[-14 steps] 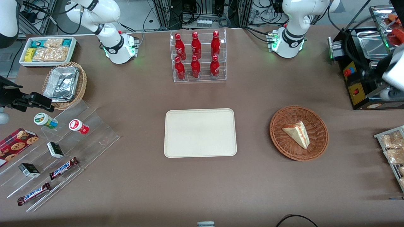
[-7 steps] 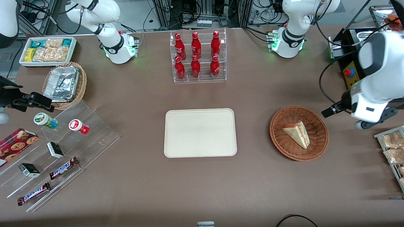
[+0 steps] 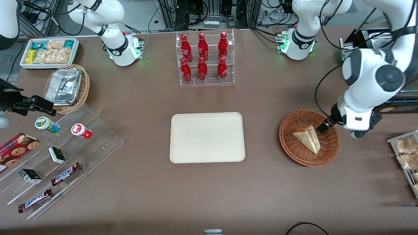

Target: Place sandwich from basket to tray

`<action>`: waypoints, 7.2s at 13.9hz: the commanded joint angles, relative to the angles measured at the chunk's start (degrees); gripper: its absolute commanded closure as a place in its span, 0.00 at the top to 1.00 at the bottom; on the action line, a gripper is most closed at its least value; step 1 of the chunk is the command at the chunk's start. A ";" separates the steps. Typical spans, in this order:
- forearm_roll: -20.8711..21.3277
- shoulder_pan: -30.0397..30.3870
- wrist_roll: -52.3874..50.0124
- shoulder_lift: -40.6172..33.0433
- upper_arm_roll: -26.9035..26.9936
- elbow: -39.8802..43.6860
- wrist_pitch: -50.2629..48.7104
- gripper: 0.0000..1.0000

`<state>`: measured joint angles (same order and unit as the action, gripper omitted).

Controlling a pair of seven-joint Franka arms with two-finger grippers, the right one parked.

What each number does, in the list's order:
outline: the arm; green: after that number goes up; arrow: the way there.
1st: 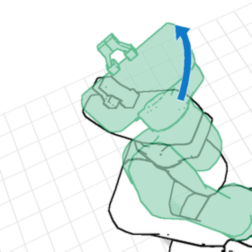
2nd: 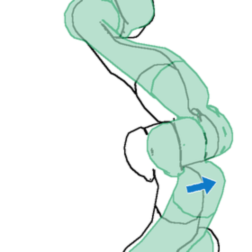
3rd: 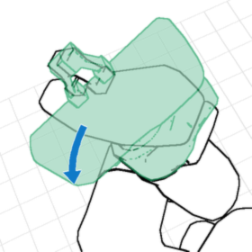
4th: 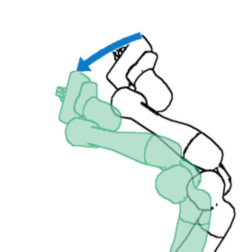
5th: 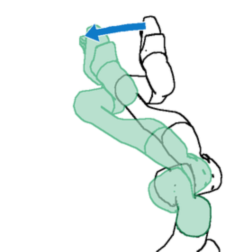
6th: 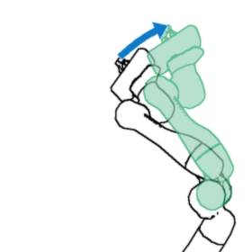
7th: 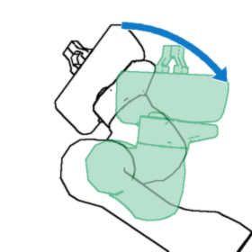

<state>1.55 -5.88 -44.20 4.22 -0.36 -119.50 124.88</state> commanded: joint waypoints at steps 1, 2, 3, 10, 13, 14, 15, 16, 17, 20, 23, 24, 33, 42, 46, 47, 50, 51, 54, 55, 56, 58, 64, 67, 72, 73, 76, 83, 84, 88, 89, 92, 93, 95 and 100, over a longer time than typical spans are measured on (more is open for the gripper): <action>-0.59 -0.71 -1.42 0.17 0.36 -2.84 4.31 1.00; -0.59 -1.41 -1.85 1.14 0.36 -3.02 5.63 1.00; -0.59 -1.59 -2.20 2.36 0.36 -3.37 7.21 1.00; 0.29 -1.68 -2.47 7.47 0.36 -6.98 15.13 1.00; 0.38 -1.68 -2.47 9.05 0.36 -7.15 16.01 1.00; 0.38 -1.68 -2.56 9.58 0.44 -7.24 16.18 1.00; 0.29 -1.68 -2.91 10.19 0.44 -7.24 16.36 1.00; 0.29 -1.68 -3.69 10.28 0.36 -7.24 16.36 0.98; 0.29 -1.68 -3.88 10.55 0.44 -7.07 16.36 0.85; 0.29 -1.68 -4.23 11.07 0.36 -6.54 16.36 0.06; 0.29 -1.68 -4.23 10.90 0.44 -5.40 15.75 0.00; 0.38 -1.68 -4.14 10.47 0.44 -4.87 15.40 0.00; 2.67 -1.68 -3.44 5.89 -9.90 13.85 -13.96 0.00; 14.06 -1.85 -4.92 21.16 -33.63 25.44 -13.17 0.00; 23.13 -10.53 -11.61 33.98 -34.80 38.34 -13.26 0.00; 24.10 -11.95 -12.31 36.54 -34.80 40.55 -13.17 0.00; 28.06 -15.11 -13.37 42.61 -34.71 45.39 -12.47 0.00; 28.33 -15.65 -13.37 43.93 -34.45 46.19 -11.60 0.00; 28.95 -20.56 -15.82 46.05 -28.76 47.16 -7.47 0.00; 28.95 -22.14 -16.18 46.49 -27.17 47.25 -5.80 0.00; 28.86 -22.94 -16.44 46.84 -26.20 47.69 -5.35 0.00; 28.86 -23.65 -18.20 47.99 -26.01 48.74 -5.26 0.00; 28.68 -24.44 -18.64 48.61 -25.92 48.75 -5.61 0.00; 28.51 -24.44 -18.64 48.61 -25.92 48.48 -5.61 0.15; 26.67 -23.83 -18.73 46.94 -26.01 49.09 -8.67 0.99; 26.49 -23.65 -18.73 45.98 -26.01 49.19 -9.99 0.99; 23.16 -21.38 -23.46 40.63 -26.01 49.10 -14.73 0.99; 17.79 -12.33 -22.95 24.72 -26.01 48.48 -30.11 0.99; 17.78 -10.92 -22.86 23.05 -26.01 48.48 -32.39 0.99; 16.56 -5.38 -19.20 18.38 -26.10 48.40 -38.38 0.99; 15.86 -3.80 -16.56 17.41 -26.01 48.40 -39.70 0.99; 13.41 1.82 -7.17 14.08 -26.01 48.31 -44.18 0.99; 11.82 4.19 -3.30 12.93 -26.10 47.79 -45.50 0.99; 9.09 8.41 6.27 9.07 -25.40 45.77 -46.56 0.99; 0.92 7.46 29.74 1.95 -7.93 43.74 -51.66 0.99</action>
<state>4.97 2.14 -21.46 10.50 -13.10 -72.02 74.08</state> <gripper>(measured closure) 0.004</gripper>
